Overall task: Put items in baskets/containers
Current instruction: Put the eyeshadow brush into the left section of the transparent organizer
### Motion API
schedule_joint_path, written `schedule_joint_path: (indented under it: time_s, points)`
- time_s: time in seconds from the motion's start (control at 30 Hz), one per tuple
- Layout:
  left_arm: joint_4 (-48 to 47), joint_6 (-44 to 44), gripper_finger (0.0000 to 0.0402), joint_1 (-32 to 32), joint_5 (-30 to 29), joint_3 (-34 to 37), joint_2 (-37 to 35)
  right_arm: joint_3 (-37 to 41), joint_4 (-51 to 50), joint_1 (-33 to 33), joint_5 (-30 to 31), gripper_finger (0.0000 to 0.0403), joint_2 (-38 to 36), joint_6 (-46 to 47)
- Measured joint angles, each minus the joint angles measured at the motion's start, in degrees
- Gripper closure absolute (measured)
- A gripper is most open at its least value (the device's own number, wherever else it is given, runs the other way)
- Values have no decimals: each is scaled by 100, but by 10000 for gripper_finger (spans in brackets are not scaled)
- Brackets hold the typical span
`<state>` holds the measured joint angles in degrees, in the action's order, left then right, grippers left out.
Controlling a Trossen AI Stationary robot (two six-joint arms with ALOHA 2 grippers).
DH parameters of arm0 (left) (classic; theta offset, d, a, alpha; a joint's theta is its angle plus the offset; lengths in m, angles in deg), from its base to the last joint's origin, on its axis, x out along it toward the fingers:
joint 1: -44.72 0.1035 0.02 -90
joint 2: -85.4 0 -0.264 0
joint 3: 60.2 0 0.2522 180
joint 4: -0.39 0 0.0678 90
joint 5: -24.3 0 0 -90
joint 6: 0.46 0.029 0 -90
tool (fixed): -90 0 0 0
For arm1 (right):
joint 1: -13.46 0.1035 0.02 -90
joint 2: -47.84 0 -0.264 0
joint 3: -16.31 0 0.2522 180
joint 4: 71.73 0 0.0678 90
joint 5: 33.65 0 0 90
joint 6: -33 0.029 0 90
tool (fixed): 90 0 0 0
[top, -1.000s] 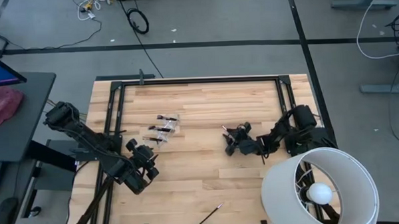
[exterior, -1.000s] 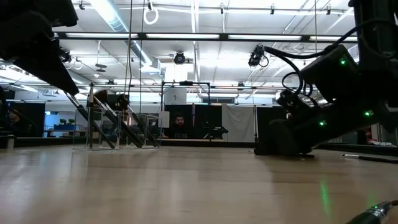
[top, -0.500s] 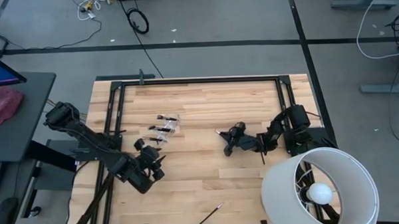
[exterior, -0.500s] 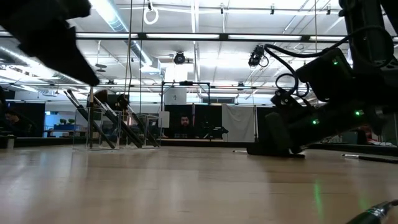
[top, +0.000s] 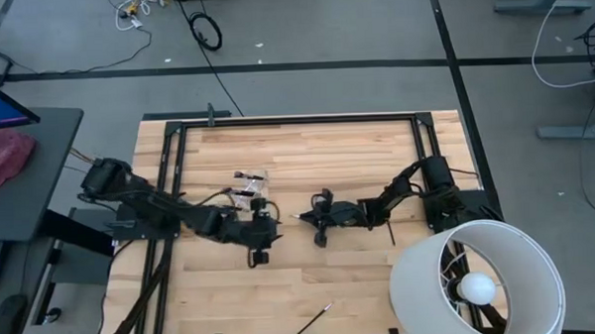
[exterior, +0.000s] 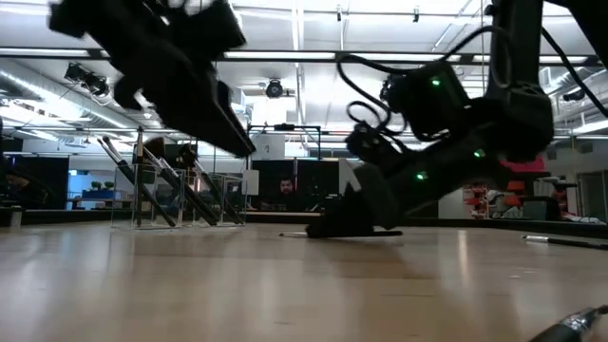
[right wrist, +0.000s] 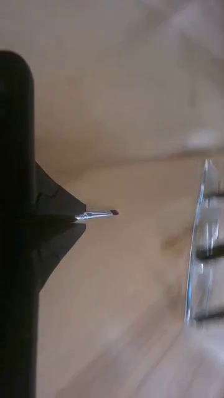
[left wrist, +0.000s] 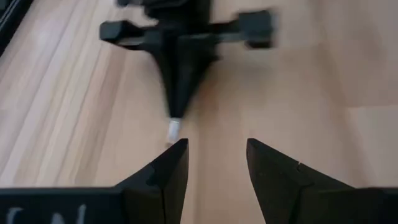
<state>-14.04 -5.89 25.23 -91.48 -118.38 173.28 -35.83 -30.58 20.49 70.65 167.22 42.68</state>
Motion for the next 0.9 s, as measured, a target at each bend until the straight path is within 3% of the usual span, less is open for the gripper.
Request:
schedule_joint_path:
  time_s: [0.13, 0.37, 0.73, 0.9]
  points:
    - [40, 10, 234, 322, 39, 4, 512, -337, -29, 6, -399, 395, 5, -89]
    - [262, 13, 234, 455, 66, 9, 1076, -541, -21, 5, -471, 395, -3, -182]
    - [698, 205, 236, 459, 103, 7, 1097, -545, -73, 6, -488, 395, -14, -154]
    - [711, 181, 266, 466, 117, 7, 1104, -548, 85, 19, -687, 395, -22, -158]
